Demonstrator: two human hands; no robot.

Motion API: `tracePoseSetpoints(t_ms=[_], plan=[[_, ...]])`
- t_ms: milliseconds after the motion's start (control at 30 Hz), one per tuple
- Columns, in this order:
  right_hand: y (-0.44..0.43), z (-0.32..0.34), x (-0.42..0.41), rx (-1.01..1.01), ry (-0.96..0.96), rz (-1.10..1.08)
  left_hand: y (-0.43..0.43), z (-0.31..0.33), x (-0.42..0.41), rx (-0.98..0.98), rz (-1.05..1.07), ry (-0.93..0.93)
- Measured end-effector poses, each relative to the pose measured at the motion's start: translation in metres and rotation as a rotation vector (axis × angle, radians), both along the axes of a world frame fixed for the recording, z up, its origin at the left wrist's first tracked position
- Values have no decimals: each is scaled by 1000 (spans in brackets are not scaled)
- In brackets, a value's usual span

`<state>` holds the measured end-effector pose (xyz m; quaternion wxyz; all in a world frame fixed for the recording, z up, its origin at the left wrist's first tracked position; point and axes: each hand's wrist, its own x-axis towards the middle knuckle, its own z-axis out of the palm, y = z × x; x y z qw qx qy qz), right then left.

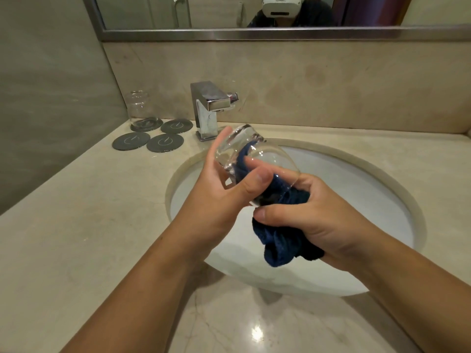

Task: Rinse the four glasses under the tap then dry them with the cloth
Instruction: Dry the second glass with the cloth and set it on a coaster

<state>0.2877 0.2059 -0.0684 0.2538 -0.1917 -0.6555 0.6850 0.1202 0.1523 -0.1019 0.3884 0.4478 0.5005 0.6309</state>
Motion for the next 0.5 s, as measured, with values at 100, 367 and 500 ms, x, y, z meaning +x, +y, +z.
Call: tracePoseSetpoints(t_ms=[100,367,500], plan=[[3,1,1,-102,29,62,-1,1,-2,21,-39,14],[17,-1,10,-287,147,240,-7,6,1,46,-197,-66],[11,0,6,-302,148,150,-6,6,3,48,-184,-59]])
